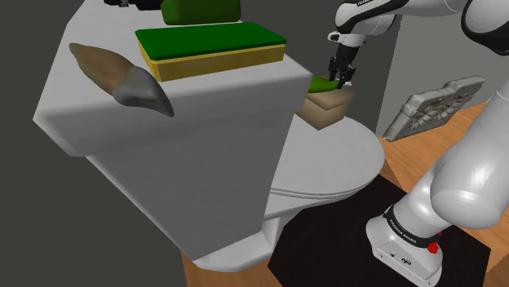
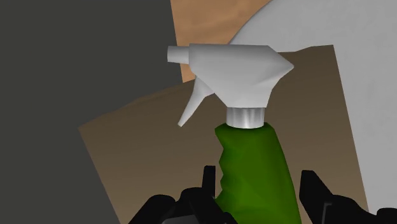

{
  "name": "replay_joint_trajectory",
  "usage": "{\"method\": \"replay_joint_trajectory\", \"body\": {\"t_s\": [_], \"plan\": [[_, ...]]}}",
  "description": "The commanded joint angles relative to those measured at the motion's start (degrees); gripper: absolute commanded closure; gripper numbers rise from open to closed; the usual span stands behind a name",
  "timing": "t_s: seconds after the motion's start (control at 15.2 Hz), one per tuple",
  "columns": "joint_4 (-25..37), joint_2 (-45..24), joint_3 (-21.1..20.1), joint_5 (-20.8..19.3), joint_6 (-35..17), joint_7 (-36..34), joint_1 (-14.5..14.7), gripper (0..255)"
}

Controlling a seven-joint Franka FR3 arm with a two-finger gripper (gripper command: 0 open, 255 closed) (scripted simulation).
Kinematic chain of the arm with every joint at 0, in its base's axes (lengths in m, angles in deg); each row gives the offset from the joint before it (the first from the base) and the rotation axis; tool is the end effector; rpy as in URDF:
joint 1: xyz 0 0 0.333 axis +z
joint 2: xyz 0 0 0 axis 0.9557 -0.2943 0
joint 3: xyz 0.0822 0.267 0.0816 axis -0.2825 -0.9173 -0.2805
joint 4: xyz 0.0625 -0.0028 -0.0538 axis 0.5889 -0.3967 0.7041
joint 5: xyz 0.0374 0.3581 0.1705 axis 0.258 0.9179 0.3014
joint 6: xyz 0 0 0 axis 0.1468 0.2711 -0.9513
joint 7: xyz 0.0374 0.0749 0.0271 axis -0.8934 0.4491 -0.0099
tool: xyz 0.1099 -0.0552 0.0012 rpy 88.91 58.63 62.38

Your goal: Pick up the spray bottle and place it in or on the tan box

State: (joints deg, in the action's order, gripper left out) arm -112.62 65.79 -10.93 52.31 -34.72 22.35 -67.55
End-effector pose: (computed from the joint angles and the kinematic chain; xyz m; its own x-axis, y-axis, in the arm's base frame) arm 0.5059 -0.2861 0.3808 0.4143 0.9099 0.0189 0.9096 -0.4132 -0.0440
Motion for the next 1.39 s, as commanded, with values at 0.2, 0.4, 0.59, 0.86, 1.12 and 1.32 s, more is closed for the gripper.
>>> {"method": "replay_joint_trajectory", "body": {"t_s": [0.2,0.4,0.59,0.86,1.12,1.32], "plan": [[0.0,0.0,0.0,0.0,0.0,0.0,0.0,0],[0.0,0.0,0.0,0.0,0.0,0.0,0.0,0],[1.3,0.6,0.1,-0.4,1.8,-0.3,0.1,0],[5.6,1.7,0.2,-1.3,6.9,-0.9,0.1,0],[5.6,1.7,0.2,-1.3,6.9,-0.9,0.1,0],[5.6,1.7,0.2,-1.3,6.9,-0.9,0.1,0]]}}
